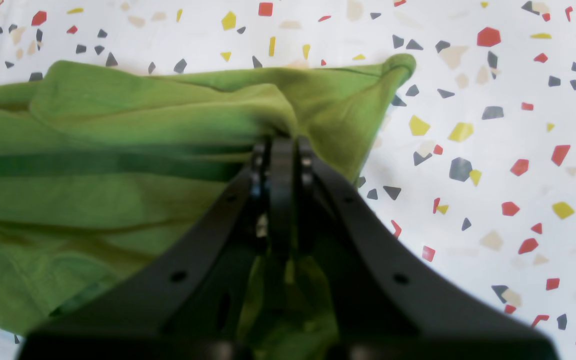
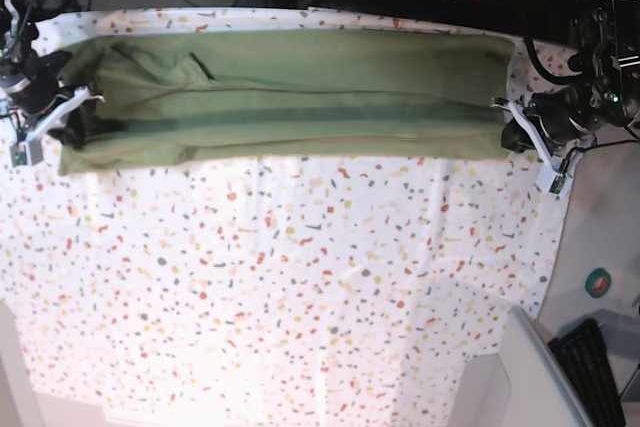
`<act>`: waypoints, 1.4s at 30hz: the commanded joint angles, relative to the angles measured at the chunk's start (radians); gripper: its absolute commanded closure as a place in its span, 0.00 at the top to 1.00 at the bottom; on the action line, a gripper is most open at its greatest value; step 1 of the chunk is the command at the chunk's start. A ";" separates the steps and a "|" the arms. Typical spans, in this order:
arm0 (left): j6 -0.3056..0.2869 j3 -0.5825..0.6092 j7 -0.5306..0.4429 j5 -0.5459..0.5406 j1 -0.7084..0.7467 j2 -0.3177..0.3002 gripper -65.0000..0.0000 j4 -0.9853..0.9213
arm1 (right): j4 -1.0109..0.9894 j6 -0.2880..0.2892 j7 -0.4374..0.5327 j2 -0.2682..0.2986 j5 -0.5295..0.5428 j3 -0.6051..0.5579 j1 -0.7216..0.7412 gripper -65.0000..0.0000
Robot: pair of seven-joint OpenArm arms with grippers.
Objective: Layout the t-shirt on the table in an organized manner, then fold the t-shirt properly
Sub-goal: 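Hold both ends and fold the shirt's side edge over lengthwise with both grippers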
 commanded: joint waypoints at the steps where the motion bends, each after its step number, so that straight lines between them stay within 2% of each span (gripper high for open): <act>1: 0.001 -0.005 -0.013 -0.007 -0.007 -0.019 0.00 0.017 | 0.020 -0.005 0.021 0.019 0.011 0.010 -0.005 0.00; 12: -0.001 -0.005 -0.013 -0.007 0.008 -0.031 0.00 0.044 | 0.033 -0.005 0.021 0.017 0.012 0.011 -0.034 0.00; 16: -0.002 -0.003 0.033 -0.007 0.006 -0.031 0.00 0.044 | 0.026 -0.005 0.021 0.017 0.011 0.048 -0.029 0.00; 22: -0.002 0.001 0.042 -0.007 0.008 -0.028 0.00 0.043 | -0.008 -0.005 0.021 0.017 0.009 0.043 -0.016 0.00; 25: 0.002 0.066 0.042 -0.001 0.008 -0.031 0.00 0.043 | -0.051 -0.005 0.021 0.017 0.009 0.042 0.000 0.00; 29: 0.002 0.116 0.042 0.120 0.008 -0.020 0.00 0.043 | -0.068 -0.005 0.021 0.017 0.009 0.042 0.000 0.00; 33: -0.002 0.115 0.042 0.212 0.008 0.017 0.00 0.043 | -0.068 -0.005 0.021 0.017 0.009 0.042 0.000 0.00; 39: -0.002 0.115 0.042 0.226 0.008 0.018 0.00 0.043 | -0.080 -0.005 0.014 0.017 0.014 0.048 0.000 0.00; 42: -0.002 0.115 0.042 0.226 0.008 0.014 0.00 0.043 | -0.083 -0.005 -0.048 0.017 0.014 0.048 0.015 0.00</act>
